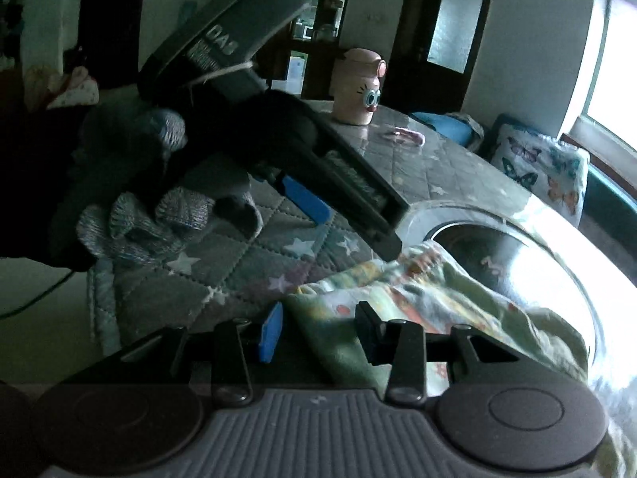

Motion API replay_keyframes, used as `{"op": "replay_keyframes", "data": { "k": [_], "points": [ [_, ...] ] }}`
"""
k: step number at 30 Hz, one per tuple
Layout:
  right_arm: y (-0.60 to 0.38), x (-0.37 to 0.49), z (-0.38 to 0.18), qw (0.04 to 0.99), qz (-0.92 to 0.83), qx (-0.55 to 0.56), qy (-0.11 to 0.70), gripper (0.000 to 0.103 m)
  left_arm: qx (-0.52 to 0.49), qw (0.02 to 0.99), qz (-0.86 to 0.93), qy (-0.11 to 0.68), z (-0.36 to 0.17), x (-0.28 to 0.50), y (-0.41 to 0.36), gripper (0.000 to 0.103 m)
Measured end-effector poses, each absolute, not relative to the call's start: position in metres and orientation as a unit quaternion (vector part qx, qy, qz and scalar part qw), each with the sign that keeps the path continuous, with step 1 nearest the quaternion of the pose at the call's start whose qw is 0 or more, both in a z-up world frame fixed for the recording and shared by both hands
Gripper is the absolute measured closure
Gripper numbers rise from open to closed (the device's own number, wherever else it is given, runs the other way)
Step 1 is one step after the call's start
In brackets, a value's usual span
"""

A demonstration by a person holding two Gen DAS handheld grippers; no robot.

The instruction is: Fold clothes

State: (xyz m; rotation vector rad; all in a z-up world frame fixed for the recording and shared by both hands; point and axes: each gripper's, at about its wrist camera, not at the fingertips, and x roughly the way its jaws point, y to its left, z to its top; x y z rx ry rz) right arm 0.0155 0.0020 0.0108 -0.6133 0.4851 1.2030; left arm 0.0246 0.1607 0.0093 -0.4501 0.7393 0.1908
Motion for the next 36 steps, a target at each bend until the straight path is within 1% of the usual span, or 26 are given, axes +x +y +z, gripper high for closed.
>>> {"op": "replay_keyframes", "data": {
  "k": [1,2,3,4,5,10,16,18,19,21,23,24,25,26,28,32,36],
  "points": [
    [0.003,0.015,0.01,0.754,0.549,-0.283,0.223,0.069,-0.221,0.903,0.092,0.358,0.01,0.025,0.161,0.021],
    [0.004,0.014,0.009,0.755,0.547,-0.285,0.223,0.078,-0.226,0.902,0.089,0.358,0.01,0.025,0.16,0.021],
    [0.004,0.013,0.008,0.756,0.545,-0.286,0.224,0.079,-0.231,0.901,0.086,0.358,0.01,0.025,0.16,0.021],
    [0.004,0.014,0.008,0.758,0.544,-0.281,0.225,0.085,-0.235,0.9,0.082,0.358,0.01,0.025,0.16,0.021],
    [0.003,0.015,0.009,0.76,0.544,-0.273,0.226,0.089,-0.239,0.899,0.079,0.358,0.011,0.026,0.159,0.021],
    [-0.01,0.021,0.024,0.774,0.545,-0.227,0.229,0.094,-0.264,0.892,0.065,0.361,0.012,0.03,0.154,0.021],
    [-0.03,0.029,0.043,0.79,0.541,-0.182,0.223,0.096,-0.319,0.874,0.039,0.363,0.01,0.043,0.153,0.023],
    [-0.037,0.031,0.046,0.793,0.54,-0.172,0.222,0.096,-0.34,0.867,0.026,0.365,0.007,0.048,0.152,0.028],
    [-0.041,0.031,0.048,0.794,0.54,-0.167,0.221,0.096,-0.348,0.863,0.02,0.365,0.006,0.05,0.152,0.032],
    [-0.047,0.032,0.048,0.795,0.541,-0.161,0.223,0.096,-0.356,0.86,0.016,0.366,0.003,0.054,0.151,0.044],
    [-0.05,0.031,0.047,0.793,0.543,-0.16,0.224,0.096,-0.364,0.856,0.014,0.368,-0.001,0.058,0.15,0.068],
    [-0.051,0.03,0.046,0.792,0.544,-0.16,0.225,0.096,-0.367,0.854,0.015,0.37,-0.002,0.059,0.15,0.074],
    [-0.052,0.029,0.045,0.791,0.545,-0.161,0.226,0.096,-0.368,0.853,0.017,0.37,-0.004,0.059,0.151,0.083],
    [-0.052,0.028,0.044,0.789,0.547,-0.16,0.228,0.096,-0.369,0.852,0.02,0.37,-0.006,0.059,0.151,0.087],
    [-0.053,0.028,0.043,0.788,0.549,-0.156,0.233,0.096,-0.373,0.851,0.022,0.369,-0.008,0.058,0.153,0.091],
    [-0.065,0.034,0.043,0.796,0.537,-0.136,0.243,0.095,-0.373,0.852,0.022,0.367,-0.008,0.059,0.153,0.091],
    [-0.09,0.053,0.04,0.827,0.486,-0.118,0.257,0.092,-0.368,0.854,0.024,0.367,-0.008,0.06,0.151,0.091]
  ]
}}
